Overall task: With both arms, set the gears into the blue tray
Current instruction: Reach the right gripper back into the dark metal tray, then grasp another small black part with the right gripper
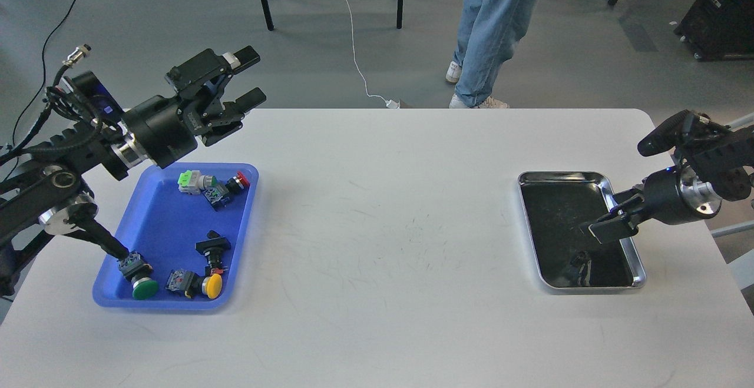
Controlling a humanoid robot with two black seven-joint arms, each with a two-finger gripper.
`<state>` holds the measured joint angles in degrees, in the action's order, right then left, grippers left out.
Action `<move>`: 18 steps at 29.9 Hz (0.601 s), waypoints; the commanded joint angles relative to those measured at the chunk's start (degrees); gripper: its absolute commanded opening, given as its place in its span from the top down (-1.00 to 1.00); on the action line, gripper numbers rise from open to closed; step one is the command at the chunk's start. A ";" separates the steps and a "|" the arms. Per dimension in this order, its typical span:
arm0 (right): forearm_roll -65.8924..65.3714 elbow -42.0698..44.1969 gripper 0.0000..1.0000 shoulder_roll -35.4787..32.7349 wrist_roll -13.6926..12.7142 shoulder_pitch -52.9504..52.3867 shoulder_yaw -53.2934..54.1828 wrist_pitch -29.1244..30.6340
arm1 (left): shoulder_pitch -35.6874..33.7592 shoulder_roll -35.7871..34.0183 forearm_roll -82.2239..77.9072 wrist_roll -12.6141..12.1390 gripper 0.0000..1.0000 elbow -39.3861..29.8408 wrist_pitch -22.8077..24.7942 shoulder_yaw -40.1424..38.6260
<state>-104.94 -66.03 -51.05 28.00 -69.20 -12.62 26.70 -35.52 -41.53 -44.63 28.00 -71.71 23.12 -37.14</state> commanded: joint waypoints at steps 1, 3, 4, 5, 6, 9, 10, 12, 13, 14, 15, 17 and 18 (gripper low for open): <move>-1.58 1.34 -0.96 0.51 0.00 0.65 -2.32 0.02 | 0.10 0.49 -0.02 0.00 -0.95 -0.01 0.00 -0.04; -1.67 2.04 -0.94 0.86 0.00 1.00 -2.67 0.02 | 0.19 0.49 -0.02 0.00 -0.95 -0.01 0.00 -0.12; -1.67 2.65 -0.92 1.74 0.00 1.44 -2.76 -0.07 | 0.10 0.57 -0.02 0.00 -0.95 -0.01 0.00 -0.12; -1.67 2.83 -0.91 2.01 0.00 1.53 -2.76 -0.07 | 0.19 0.49 -0.02 0.00 -0.95 -0.01 0.00 -0.12; -1.67 3.10 -0.89 2.53 0.00 1.79 -2.85 -0.24 | 0.19 0.49 -0.02 0.00 -0.95 -0.01 0.00 -0.12; -1.49 3.27 -0.81 4.38 0.00 2.84 -2.85 -0.60 | 0.19 0.49 -0.02 0.00 -0.95 -0.01 0.00 -0.21; -1.49 3.45 -0.73 5.16 0.00 3.19 -2.85 -0.68 | 0.10 0.40 -0.02 0.00 -0.95 -0.01 0.00 -0.21; -1.49 3.54 -0.64 5.61 0.00 3.29 -2.85 -0.86 | 0.10 0.31 -0.02 0.00 -0.95 -0.01 0.00 -0.30; -1.49 3.54 -0.61 5.79 0.00 3.37 -2.85 -0.86 | 0.10 0.31 -0.02 0.00 -0.95 -0.01 0.00 -0.30; -1.49 3.71 -0.59 6.14 0.00 3.55 -2.85 -1.03 | 0.19 0.31 -0.02 0.00 -0.95 -0.01 0.00 -0.56; -1.49 3.71 -0.55 6.49 0.00 3.72 -2.85 -1.21 | 0.19 0.31 -0.02 0.00 -0.95 -0.01 0.09 -0.82; -1.49 3.98 -0.43 7.28 0.00 4.16 -2.85 -1.82 | 0.27 0.31 -0.02 0.00 -0.95 -0.01 0.09 -1.27; -1.49 4.15 -0.41 7.37 0.00 4.25 -2.94 -2.00 | 0.27 0.31 -0.02 0.00 -0.95 -0.01 0.00 -1.18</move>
<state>-106.44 -62.23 -44.36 27.99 -65.39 -15.47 25.30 -35.36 -41.21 -44.65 28.00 -71.72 23.17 -38.09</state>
